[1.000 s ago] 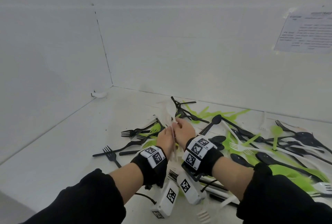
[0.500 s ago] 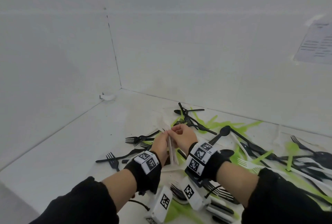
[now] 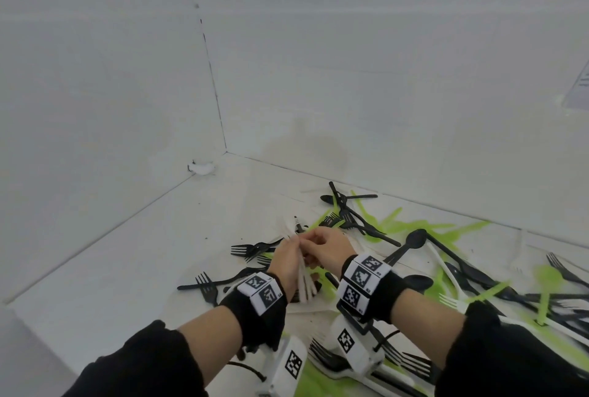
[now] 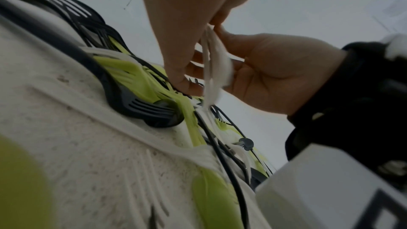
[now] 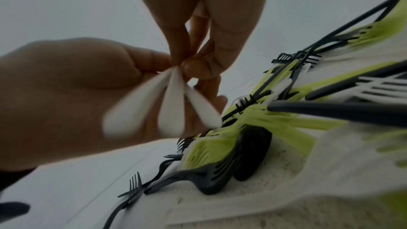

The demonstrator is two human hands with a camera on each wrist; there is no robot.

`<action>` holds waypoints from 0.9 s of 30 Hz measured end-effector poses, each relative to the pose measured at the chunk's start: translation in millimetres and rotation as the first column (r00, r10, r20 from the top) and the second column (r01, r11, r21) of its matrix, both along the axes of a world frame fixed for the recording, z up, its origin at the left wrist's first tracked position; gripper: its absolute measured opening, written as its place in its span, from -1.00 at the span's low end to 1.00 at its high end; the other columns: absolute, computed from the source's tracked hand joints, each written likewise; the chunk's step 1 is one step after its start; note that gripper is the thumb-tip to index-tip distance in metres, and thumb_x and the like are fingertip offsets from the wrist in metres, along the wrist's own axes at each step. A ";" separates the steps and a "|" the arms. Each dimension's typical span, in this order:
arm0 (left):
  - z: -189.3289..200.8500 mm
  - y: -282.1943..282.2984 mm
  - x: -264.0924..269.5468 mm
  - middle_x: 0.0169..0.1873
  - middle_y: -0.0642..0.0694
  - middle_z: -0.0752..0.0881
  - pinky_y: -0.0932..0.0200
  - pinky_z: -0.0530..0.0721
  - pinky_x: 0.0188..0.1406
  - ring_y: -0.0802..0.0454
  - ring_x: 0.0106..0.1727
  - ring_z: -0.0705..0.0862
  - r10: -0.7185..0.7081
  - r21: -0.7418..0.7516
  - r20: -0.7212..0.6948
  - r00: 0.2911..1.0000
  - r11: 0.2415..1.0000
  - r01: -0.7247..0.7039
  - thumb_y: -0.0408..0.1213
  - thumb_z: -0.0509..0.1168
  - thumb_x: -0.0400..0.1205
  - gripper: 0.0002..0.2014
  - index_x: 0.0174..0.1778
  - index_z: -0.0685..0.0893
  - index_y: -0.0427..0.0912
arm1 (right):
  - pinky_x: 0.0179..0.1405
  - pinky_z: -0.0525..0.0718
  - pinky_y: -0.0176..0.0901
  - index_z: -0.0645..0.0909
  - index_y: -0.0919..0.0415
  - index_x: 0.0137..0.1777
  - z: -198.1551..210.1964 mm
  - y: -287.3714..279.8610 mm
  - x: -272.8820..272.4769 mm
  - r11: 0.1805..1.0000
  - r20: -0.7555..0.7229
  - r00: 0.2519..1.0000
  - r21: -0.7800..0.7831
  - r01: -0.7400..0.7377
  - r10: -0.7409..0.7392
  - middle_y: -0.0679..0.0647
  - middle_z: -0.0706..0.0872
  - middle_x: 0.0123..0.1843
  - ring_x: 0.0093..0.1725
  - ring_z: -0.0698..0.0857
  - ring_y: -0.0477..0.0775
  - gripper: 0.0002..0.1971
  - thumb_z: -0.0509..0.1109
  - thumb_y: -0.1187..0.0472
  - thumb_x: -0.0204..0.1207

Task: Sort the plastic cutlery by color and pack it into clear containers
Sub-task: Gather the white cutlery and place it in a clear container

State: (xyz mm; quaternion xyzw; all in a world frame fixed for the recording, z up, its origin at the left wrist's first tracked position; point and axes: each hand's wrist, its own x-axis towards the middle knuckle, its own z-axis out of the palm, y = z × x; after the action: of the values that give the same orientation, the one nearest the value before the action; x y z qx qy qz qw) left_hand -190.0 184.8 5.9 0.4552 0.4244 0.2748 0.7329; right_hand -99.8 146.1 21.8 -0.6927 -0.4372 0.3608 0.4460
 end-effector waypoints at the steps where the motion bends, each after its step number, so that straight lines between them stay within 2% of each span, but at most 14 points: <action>1: -0.3 1.4 -0.7 -0.20 -0.20 0.66 0.12 0.60 -0.34 0.01 -0.32 0.59 0.018 -0.013 0.001 1.000 1.000 -0.018 -0.18 -0.12 0.78 -0.58 0.14 0.66 -0.19 | -0.41 0.66 -0.36 0.67 0.28 0.03 1.7 1.2 1.3 0.998 -0.014 0.998 -0.018 -0.056 0.055 0.00 0.66 -0.34 -0.43 0.62 -0.11 -0.87 0.31 0.29 0.59; 3: -2.3 5.6 -3.3 -0.10 -0.23 0.67 0.08 0.61 -0.36 -0.07 -0.27 0.66 0.073 -0.020 0.000 0.997 0.997 -0.073 -0.19 -0.08 0.78 -0.64 0.11 0.62 -0.22 | -0.40 0.65 -0.38 0.69 0.26 0.11 6.4 5.7 9.1 0.990 0.045 0.991 -0.075 -0.123 0.127 -0.03 0.71 -0.27 -0.37 0.65 -0.12 -0.81 0.29 0.28 0.60; 5: -2.5 11.1 -8.4 -0.17 -0.15 0.65 0.12 0.55 -0.39 -0.05 -0.34 0.62 0.135 0.004 -0.023 0.991 0.991 -0.135 -0.21 -0.04 0.77 -0.71 -0.02 0.58 -0.19 | -0.02 0.68 -0.18 0.71 0.23 0.10 6.4 16.2 26.0 0.991 0.289 0.955 -0.135 -0.024 0.063 0.06 0.78 -0.04 -0.11 0.71 -0.01 -0.79 0.29 0.21 0.58; 7: -2.7 17.7 -14.2 -0.30 -0.11 0.58 0.20 0.46 -0.50 0.03 -0.52 0.49 0.186 0.018 -0.028 0.982 0.982 -0.186 -0.23 -0.02 0.77 -0.74 -0.06 0.56 -0.18 | 0.28 0.51 -0.13 0.68 0.24 0.20 2.4 26.7 46.7 0.975 0.489 0.871 -0.214 0.066 0.049 0.12 0.72 0.22 0.23 0.64 0.09 -0.73 0.24 0.21 0.60; 10: -5.2 26.7 -23.3 -0.37 -0.09 0.49 0.34 0.35 -0.71 0.16 -0.74 0.34 0.221 -0.001 0.008 0.975 0.975 -0.221 -0.23 -0.03 0.77 -0.74 -0.05 0.55 -0.20 | 0.37 0.42 -0.20 0.54 0.14 0.41 -6.9 37.0 65.2 0.918 0.592 0.763 -0.396 -0.007 0.261 0.08 0.57 0.43 0.43 0.50 0.10 -0.64 0.12 0.20 0.67; 13: -6.6 32.4 -30.3 -0.40 -0.06 0.42 0.38 0.25 -0.74 0.18 -0.78 0.25 0.227 -0.055 0.037 0.973 0.973 -0.225 -0.25 -0.06 0.75 -0.73 -0.04 0.54 -0.18 | 0.27 0.50 -0.19 0.46 0.08 0.45 -17.0 46.3 75.6 0.882 0.624 0.703 -0.472 -0.009 0.341 0.10 0.59 0.39 0.37 0.55 0.12 -0.63 0.09 0.16 0.68; 15: -6.7 33.5 -32.2 -0.41 -0.06 0.42 0.38 0.25 -0.74 0.17 -0.77 0.25 0.232 -0.087 0.046 0.972 0.970 -0.228 -0.29 -0.06 0.73 -0.74 -0.05 0.55 -0.16 | 0.14 0.59 -0.12 0.46 0.12 0.36 -24.7 53.9 80.6 0.875 0.632 0.704 -0.484 0.032 0.324 0.15 0.66 0.23 0.20 0.64 0.16 -0.65 0.25 0.17 0.58; 17: -6.3 32.5 -32.5 -0.39 -0.07 0.48 0.38 0.29 -0.75 0.16 -0.77 0.31 0.260 -0.096 0.037 0.965 0.962 -0.255 -0.32 -0.04 0.74 -0.76 -0.01 0.55 -0.16 | 0.08 0.68 -0.06 0.43 0.12 0.28 -28.6 58.0 82.4 0.856 0.634 0.697 -0.514 0.057 0.335 0.14 0.66 0.12 0.09 0.66 0.16 -0.58 0.37 0.19 0.42; 19: -6.3 30.8 -32.8 -0.32 -0.09 0.59 0.35 0.40 -0.74 0.15 -0.75 0.41 0.275 -0.079 0.031 0.961 0.959 -0.272 -0.33 -0.01 0.76 -0.78 -0.02 0.55 -0.12 | 0.08 0.69 -0.04 0.40 0.14 0.25 -29.1 60.8 84.9 0.853 0.610 0.726 -0.518 0.064 0.316 0.13 0.64 0.08 0.08 0.66 0.15 -0.55 0.43 0.20 0.37; 23: -6.0 27.1 -36.3 -0.23 -0.08 0.69 0.30 0.55 -0.67 0.15 -0.69 0.56 0.274 -0.062 0.025 0.961 0.960 -0.272 -0.32 0.00 0.77 -0.78 -0.02 0.55 -0.09 | 0.14 0.65 -0.04 0.37 0.19 0.34 -31.5 60.8 91.3 0.857 0.615 0.745 -0.503 0.118 0.258 0.16 0.55 0.16 0.10 0.61 0.16 -0.49 0.43 0.19 0.40; 25: -5.6 27.5 -37.1 -0.24 -0.07 0.67 0.30 0.51 -0.66 0.14 -0.70 0.52 0.279 -0.057 0.014 0.960 0.959 -0.278 -0.32 -0.01 0.77 -0.79 0.05 0.55 -0.12 | 0.20 0.64 0.00 0.36 0.22 0.36 -32.4 58.8 91.4 0.856 0.643 0.730 -0.492 0.161 0.232 0.21 0.47 0.30 0.20 0.60 0.22 -0.43 0.46 0.13 0.39; 27: -3.9 28.2 -37.5 -0.30 -0.06 0.62 0.29 0.43 -0.62 0.12 -0.69 0.46 0.289 -0.053 -0.008 0.957 0.956 -0.289 -0.35 -0.03 0.75 -0.76 0.07 0.57 -0.14 | 0.21 0.63 -0.03 0.41 0.28 0.35 -31.4 56.0 92.2 0.836 0.650 0.713 -0.522 0.170 0.261 0.22 0.54 0.32 0.25 0.60 0.21 -0.46 0.44 0.07 0.44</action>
State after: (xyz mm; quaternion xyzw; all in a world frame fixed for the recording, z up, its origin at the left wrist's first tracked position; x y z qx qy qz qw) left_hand -227.6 213.0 2.0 0.3684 0.4936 0.3673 0.6970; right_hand -7.6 202.2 -9.6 -0.8621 -0.4684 0.1923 0.0206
